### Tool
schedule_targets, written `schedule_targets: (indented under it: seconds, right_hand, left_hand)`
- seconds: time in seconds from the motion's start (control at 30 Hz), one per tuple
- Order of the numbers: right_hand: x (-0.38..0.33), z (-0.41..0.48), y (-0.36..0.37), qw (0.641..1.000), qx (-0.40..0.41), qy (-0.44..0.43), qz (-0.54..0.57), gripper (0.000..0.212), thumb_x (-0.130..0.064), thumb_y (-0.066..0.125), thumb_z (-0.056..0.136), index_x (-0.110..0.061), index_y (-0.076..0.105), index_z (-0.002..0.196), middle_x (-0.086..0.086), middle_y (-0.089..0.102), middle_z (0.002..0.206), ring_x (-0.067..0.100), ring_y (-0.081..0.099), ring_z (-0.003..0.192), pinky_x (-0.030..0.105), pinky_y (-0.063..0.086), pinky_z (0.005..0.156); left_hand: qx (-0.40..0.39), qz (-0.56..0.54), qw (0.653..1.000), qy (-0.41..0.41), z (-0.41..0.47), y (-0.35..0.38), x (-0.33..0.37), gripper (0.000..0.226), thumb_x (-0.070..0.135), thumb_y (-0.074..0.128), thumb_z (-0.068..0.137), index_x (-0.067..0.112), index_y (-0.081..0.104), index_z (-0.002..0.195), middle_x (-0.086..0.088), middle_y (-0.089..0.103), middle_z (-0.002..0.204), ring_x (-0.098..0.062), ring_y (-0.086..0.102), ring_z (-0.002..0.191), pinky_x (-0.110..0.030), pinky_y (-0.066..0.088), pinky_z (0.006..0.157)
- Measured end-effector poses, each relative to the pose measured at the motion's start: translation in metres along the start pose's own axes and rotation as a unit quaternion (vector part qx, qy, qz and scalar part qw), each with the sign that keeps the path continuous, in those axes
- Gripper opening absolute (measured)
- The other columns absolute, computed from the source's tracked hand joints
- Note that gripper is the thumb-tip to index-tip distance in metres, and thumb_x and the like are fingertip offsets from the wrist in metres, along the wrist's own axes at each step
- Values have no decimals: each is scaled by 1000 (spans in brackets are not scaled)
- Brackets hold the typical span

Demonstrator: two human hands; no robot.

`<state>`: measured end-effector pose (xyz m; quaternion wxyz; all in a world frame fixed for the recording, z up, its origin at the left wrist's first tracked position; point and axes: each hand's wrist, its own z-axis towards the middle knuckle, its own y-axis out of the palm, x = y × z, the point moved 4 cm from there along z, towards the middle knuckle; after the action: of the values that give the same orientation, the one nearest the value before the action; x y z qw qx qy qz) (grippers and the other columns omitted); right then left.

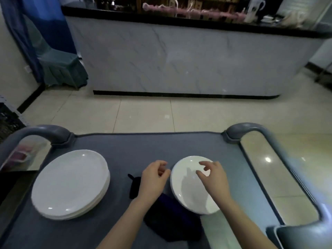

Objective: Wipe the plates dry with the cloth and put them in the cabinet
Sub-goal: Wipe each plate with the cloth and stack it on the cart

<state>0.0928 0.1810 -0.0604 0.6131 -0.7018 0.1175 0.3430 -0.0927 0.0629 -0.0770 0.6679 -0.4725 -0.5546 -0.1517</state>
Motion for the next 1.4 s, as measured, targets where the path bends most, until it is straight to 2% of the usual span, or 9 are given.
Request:
schedule_targets:
  seconds: [0.23, 0.5, 0.67, 0.8, 0.87, 0.97, 1.07, 1.2, 1.4]
  right_hand:
    - [71, 17, -21, 997, -58, 47, -12, 48, -18, 77, 84, -14, 63, 130, 2, 46, 113, 24, 55, 108, 22, 38, 90]
    - [98, 28, -23, 992, -102, 57, 53, 58, -6, 76, 80, -16, 58, 134, 2, 44, 115, 15, 51, 89, 21, 40, 89]
    - [105, 33, -21, 987, -102, 79, 95, 57, -4, 77, 75, -19, 61, 127, 7, 58, 108, 17, 56, 85, 25, 44, 78]
    - [108, 35, -21, 980, -98, 103, 143, 51, -1, 77, 74, -19, 65, 121, -7, 63, 86, 6, 59, 75, 14, 42, 59]
    - [107, 36, -22, 969, -100, 119, 190, 47, 1, 76, 74, -17, 67, 116, -5, 66, 87, 11, 63, 78, 21, 50, 64]
    - [103, 34, -22, 922, -126, 158, 332, 35, 5, 73, 78, -10, 73, 110, 7, 76, 92, 32, 71, 88, 42, 60, 79]
    - [86, 26, -19, 886, -182, 139, 403, 31, -2, 62, 91, -22, 74, 110, 3, 77, 99, 27, 73, 90, 41, 59, 79]
    - [61, 14, -3, 853, -224, 137, 451, 40, -10, 49, 101, -44, 69, 109, -2, 75, 107, 22, 73, 91, 43, 60, 72]
    - [46, 14, 5, 842, -226, 152, 465, 37, -10, 54, 98, -41, 72, 110, 2, 75, 111, 23, 74, 91, 40, 61, 70]
  left_hand:
    - [-15, 83, 995, -58, -6, 59, 3, 40, 19, 70, 87, 20, 60, 125, 1, 50, 109, -14, 56, 95, -24, 44, 87]
    - [36, 93, 989, -110, -12, 70, -4, 35, 7, 70, 81, 20, 61, 113, -1, 51, 105, -11, 57, 83, -24, 41, 76]
    - [46, 77, 986, -138, -11, 68, -8, 31, 11, 74, 80, 24, 61, 105, 0, 64, 96, -12, 62, 83, -31, 50, 80]
    - [52, 34, 986, -154, -11, 64, -9, 32, 7, 74, 79, 26, 63, 101, 6, 68, 88, -7, 64, 79, -25, 53, 74]
    - [62, 3, 986, -154, -12, 60, -9, 32, 8, 75, 78, 30, 63, 98, 6, 69, 86, -4, 65, 77, -18, 50, 67]
    - [74, -39, 983, -165, -10, 47, -7, 31, 9, 76, 78, 30, 67, 98, 6, 70, 86, -7, 67, 78, -17, 47, 65]
    - [82, -89, 977, -177, -10, 29, -3, 30, 7, 75, 78, 29, 69, 98, 4, 71, 87, -12, 69, 81, -25, 52, 71]
    - [91, -103, 977, -164, -15, 7, -1, 31, 8, 75, 78, 29, 69, 100, 6, 72, 88, -11, 69, 82, -24, 51, 71]
    - [56, -97, 984, -137, -23, -25, -17, 24, 13, 71, 87, 25, 71, 108, 1, 73, 96, -12, 69, 86, -25, 54, 76]
